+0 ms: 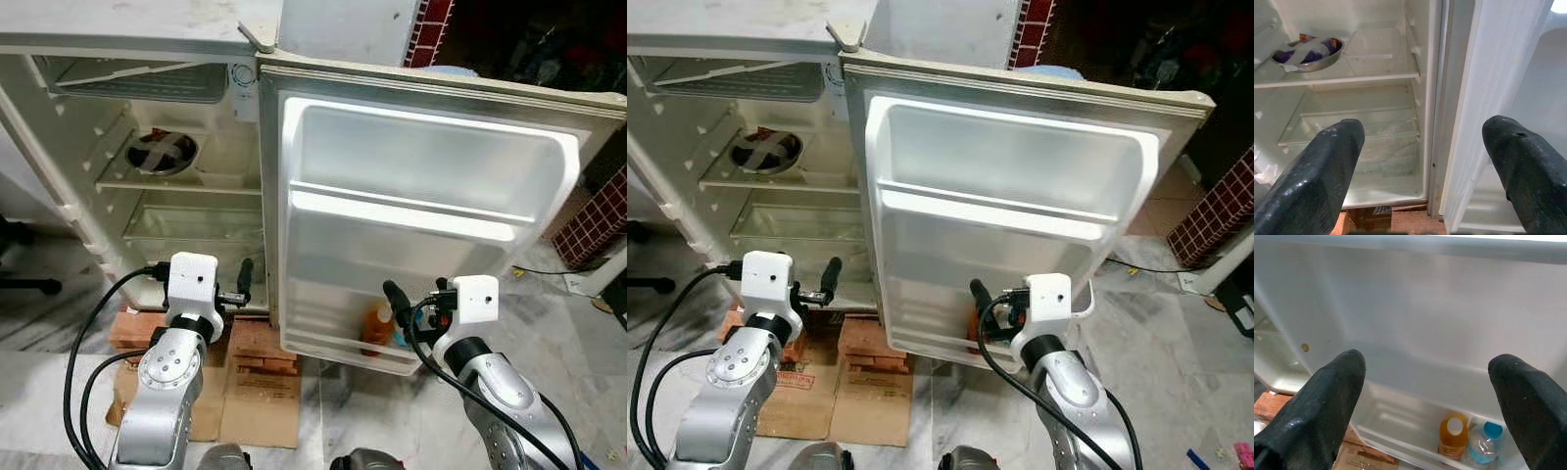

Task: Restocking fridge

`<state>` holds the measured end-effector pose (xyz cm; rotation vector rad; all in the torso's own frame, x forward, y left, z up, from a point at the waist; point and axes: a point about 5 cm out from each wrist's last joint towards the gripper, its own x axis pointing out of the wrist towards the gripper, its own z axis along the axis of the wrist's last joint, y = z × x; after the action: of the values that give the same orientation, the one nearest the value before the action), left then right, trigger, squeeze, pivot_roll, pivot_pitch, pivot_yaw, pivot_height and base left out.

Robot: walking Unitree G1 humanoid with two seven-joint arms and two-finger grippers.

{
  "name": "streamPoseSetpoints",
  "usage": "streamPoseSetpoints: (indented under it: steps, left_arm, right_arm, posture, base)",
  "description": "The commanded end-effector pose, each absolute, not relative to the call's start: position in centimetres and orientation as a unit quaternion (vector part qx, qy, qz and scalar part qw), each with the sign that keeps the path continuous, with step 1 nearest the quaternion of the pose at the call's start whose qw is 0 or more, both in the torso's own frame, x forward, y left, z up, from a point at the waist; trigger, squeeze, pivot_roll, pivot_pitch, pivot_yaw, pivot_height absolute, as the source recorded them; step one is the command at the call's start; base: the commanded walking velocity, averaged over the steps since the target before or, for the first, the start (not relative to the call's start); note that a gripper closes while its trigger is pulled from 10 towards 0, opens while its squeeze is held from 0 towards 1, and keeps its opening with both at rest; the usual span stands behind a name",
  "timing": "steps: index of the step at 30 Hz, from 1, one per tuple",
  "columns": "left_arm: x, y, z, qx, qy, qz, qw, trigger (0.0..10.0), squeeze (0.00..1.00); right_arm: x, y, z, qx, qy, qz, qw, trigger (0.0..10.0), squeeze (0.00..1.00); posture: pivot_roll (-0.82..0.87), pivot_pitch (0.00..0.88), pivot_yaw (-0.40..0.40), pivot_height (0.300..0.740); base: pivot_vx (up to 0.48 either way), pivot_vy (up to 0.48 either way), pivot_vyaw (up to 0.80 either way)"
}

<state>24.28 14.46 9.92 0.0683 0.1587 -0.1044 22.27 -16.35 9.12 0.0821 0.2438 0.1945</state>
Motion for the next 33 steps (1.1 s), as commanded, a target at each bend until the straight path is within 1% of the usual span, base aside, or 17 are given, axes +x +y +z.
streamPoseSetpoints:
  steps: [1,6,7,9,12,15,17,18,19,22,25,27,29,30,31,33]
  left_arm:
    - [24.4,14.3,10.0,0.035,0.075,-0.058,0.995,10.0,0.00]
    - [24.4,14.2,10.1,0.034,0.073,-0.060,0.995,10.0,0.00]
    - [24.4,14.2,10.0,0.033,0.073,-0.060,0.995,10.0,0.00]
    - [24.4,14.2,10.1,0.033,0.072,-0.061,0.995,10.0,0.00]
    - [24.4,14.2,10.0,0.033,0.072,-0.062,0.995,10.0,0.00]
    - [24.5,14.3,10.1,0.034,0.071,-0.062,0.995,10.0,0.00]
    - [24.5,14.3,10.1,0.031,0.070,-0.061,0.995,10.0,0.00]
    - [24.5,14.3,10.1,0.031,0.070,-0.061,0.995,10.0,0.00]
    - [24.5,14.2,10.1,0.031,0.070,-0.061,0.995,10.0,0.00]
    - [24.4,14.2,10.1,0.031,0.071,-0.060,0.995,10.0,0.00]
    - [24.4,14.2,10.1,0.031,0.071,-0.061,0.995,10.0,0.00]
    - [24.4,14.3,10.1,0.032,0.071,-0.060,0.995,10.0,0.00]
    - [24.4,14.4,10.1,0.030,0.071,-0.057,0.995,10.0,0.00]
    - [24.4,14.4,10.1,0.030,0.071,-0.057,0.995,10.0,0.00]
    - [24.4,14.5,10.1,0.032,0.072,-0.045,0.996,10.0,0.00]
    - [24.5,14.8,10.0,0.038,0.074,-0.027,0.996,10.0,0.00]
  right_arm:
    - [22.3,-16.8,9.0,0.038,0.125,0.088,0.987,10.0,0.00]
    - [22.4,-16.5,8.7,0.048,0.140,0.106,0.983,10.0,0.00]
    - [22.4,-16.1,8.5,0.057,0.154,0.133,0.977,10.0,0.00]
    - [22.5,-15.9,8.6,0.063,0.154,0.155,0.974,10.0,0.00]
    - [22.4,-15.6,8.3,0.063,0.179,0.198,0.962,10.0,0.00]
    - [22.1,-15.8,7.6,0.060,0.211,0.230,0.948,10.0,0.00]
    - [21.6,-16.2,6.7,0.044,0.259,0.251,0.932,10.0,0.00]
    - [21.6,-16.2,6.7,0.044,0.259,0.251,0.932,10.0,0.00]
    - [21.4,-16.2,6.6,0.032,0.267,0.269,0.925,10.0,0.00]
    - [21.3,-16.9,6.0,0.029,0.299,0.272,0.914,10.0,0.00]
    - [21.4,-17.8,5.7,0.008,0.321,0.282,0.904,10.0,0.00]
    - [22.1,-18.7,5.6,-0.026,0.324,0.272,0.906,10.0,0.00]
    - [23.6,-19.8,6.0,-0.073,0.303,0.241,0.919,10.0,0.00]
    - [23.6,-19.8,6.0,-0.073,0.303,0.241,0.919,10.0,0.00]
    - [25.1,-20.3,6.8,-0.081,0.269,0.210,0.937,10.0,0.00]
    - [26.4,-20.4,7.7,-0.079,0.238,0.183,0.951,10.0,0.00]
  posture:
    - [0.01,0.000,-0.032,0.740]
    - [0.01,0.000,-0.033,0.740]
    - [0.02,0.000,-0.033,0.740]
    - [0.02,0.000,-0.033,0.740]
    - [0.02,0.000,-0.035,0.740]
    - [0.02,0.000,-0.036,0.740]
    - [0.02,0.000,-0.037,0.740]
    - [0.02,0.000,-0.037,0.740]
    - [0.02,0.000,-0.037,0.740]
    - [0.02,0.000,-0.036,0.740]
    - [0.02,0.000,-0.035,0.740]
    - [0.02,0.000,-0.035,0.740]
    - [0.02,0.000,-0.034,0.740]
    - [0.02,0.000,-0.034,0.740]
    - [0.02,0.000,-0.034,0.740]
    - [0.02,0.000,-0.033,0.740]
  base:
    - [0.000,-0.300,0.00]
    - [0.000,-0.363,0.00]
    - [0.000,-0.368,0.00]
    - [0.000,-0.366,0.00]
    - [0.000,-0.389,0.00]
    - [0.000,-0.393,0.00]
    - [0.000,-0.399,0.00]
    - [0.000,-0.401,0.00]
    - [0.000,-0.401,0.00]
    - [0.000,-0.398,0.00]
    - [0.000,-0.338,0.00]
    - [0.000,-0.321,0.00]
    - [0.000,-0.159,0.00]
    - [0.000,0.000,0.00]
    - [0.000,0.000,0.00]
    - [0.000,0.000,0.00]
